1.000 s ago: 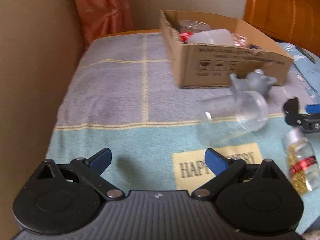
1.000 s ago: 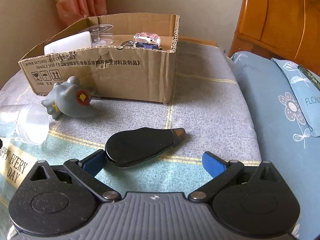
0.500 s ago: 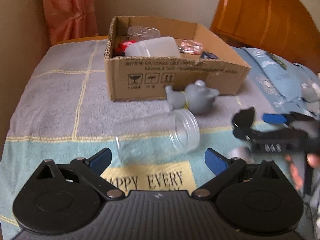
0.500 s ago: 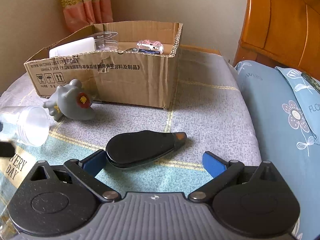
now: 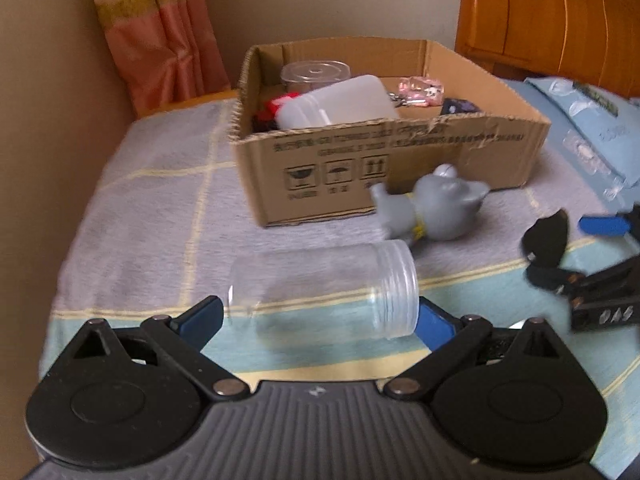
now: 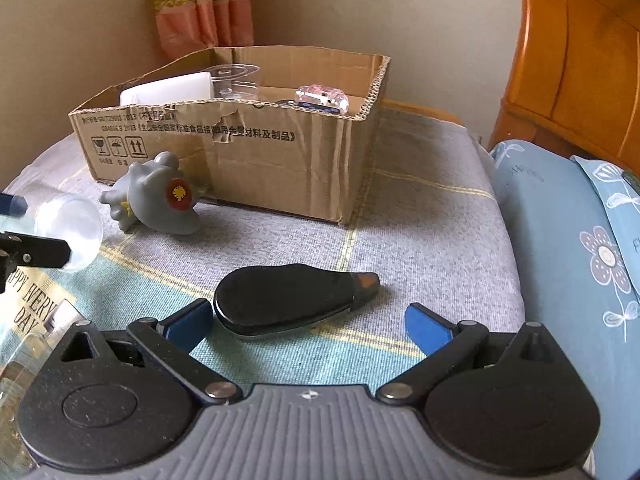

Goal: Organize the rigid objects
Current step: 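Close left gripper on the clear jar while right grips the black oval case, then carry the clear jar into the box with left gripper while right drops the black case there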

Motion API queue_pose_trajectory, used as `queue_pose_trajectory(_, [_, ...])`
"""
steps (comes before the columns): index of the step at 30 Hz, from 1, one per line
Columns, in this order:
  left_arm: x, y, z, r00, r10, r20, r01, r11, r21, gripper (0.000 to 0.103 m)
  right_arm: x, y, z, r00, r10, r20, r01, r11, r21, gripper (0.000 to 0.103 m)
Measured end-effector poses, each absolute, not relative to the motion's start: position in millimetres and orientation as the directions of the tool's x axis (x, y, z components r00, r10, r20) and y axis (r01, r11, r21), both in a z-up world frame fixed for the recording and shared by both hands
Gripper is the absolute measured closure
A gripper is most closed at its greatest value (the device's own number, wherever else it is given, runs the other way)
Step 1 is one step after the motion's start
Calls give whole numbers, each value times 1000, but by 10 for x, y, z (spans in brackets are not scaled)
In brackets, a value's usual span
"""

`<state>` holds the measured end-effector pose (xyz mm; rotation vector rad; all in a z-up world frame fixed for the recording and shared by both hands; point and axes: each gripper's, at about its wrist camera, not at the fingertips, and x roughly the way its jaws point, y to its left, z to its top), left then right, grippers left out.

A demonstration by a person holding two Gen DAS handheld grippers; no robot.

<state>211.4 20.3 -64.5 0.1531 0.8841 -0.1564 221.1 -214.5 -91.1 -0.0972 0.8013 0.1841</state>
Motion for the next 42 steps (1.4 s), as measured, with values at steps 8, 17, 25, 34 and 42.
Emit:
queue_pose_trajectory(8, [2133, 235, -655, 638, -84, -766, 211, 975, 69, 4, 2268, -2166, -913, 671, 178, -720, -273, 962, -17, 0])
queue_pose_trajectory(17, [2186, 244, -653, 630, -124, -766, 225, 974, 28, 5, 2332, -2135, -921, 654, 249, -715, -373, 927, -18, 1])
queue_pose_trajectory(25, [2221, 285, -631, 618, -145, -773, 241, 970, 11, 12, 2305, -2130, -875, 639, 260, -724, -399, 917, -23, 10])
queue_pose_trajectory(34, [2246, 307, -571, 606, -160, -779, 286, 958, 26, 12, 2254, -2124, -780, 619, 258, -742, -403, 915, -19, 10])
queue_pose_trajectory(42, [2295, 363, -313, 585, -188, -789, 349, 937, 35, 12, 2194, -2150, -427, 641, 282, -714, -409, 913, -6, 10])
